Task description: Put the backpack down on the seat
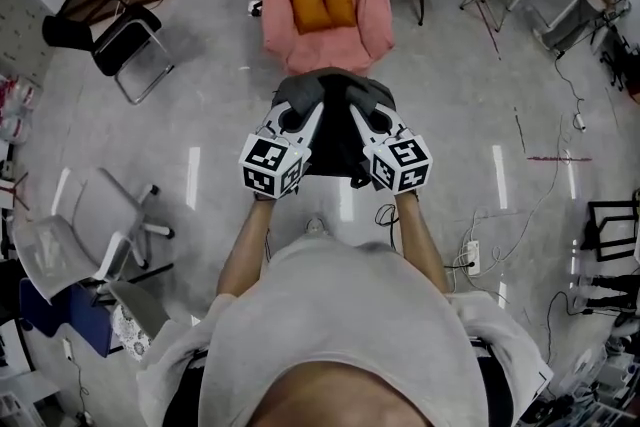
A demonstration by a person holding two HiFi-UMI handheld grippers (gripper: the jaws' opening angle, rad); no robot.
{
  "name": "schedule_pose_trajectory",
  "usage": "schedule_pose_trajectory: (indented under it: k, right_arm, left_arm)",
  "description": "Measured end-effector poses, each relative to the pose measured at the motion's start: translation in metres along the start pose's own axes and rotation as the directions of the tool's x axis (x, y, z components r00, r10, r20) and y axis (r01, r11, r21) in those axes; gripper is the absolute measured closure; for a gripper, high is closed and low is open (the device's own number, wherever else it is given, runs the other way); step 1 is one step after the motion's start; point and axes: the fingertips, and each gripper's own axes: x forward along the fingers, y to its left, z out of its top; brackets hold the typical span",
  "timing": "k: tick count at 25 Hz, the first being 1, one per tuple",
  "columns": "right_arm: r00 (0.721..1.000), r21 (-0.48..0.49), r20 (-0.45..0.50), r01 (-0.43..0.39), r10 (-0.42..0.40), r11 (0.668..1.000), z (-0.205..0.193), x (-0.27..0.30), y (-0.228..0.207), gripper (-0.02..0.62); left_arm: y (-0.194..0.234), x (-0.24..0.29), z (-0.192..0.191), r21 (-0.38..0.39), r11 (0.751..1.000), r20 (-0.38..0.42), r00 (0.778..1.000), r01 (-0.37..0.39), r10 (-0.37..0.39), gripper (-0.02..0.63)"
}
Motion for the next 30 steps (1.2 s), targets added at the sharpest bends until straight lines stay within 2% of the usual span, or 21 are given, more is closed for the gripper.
schedule_pose_trajectory:
  k: [8,18,30]
  right_arm:
    - [1.0,0.016,-0.006,0.023,-0.023,1.0,0.01,0.062,-0.031,0.568]
    - [0.999,0.009,-0.027,0.018,-0.017,1.0,0.016,0.108,-0.062,0.568]
    - [1.0,0.032,-0.023,0.007,-0.006,0.999,0.017,0.172,-0.138,0.568]
  left_arm:
    - [0.057,0.041,0.007,0.004,1.0,-0.009,1.0,0.028,-0.028,0.575]
    - [0.097,0.08,0.01,-0.006,0.999,-0.021,0.999,0.033,-0.033,0.575]
    - [0.147,0.165,0.008,-0.005,1.0,-0.047,0.998,0.031,-0.031,0.575]
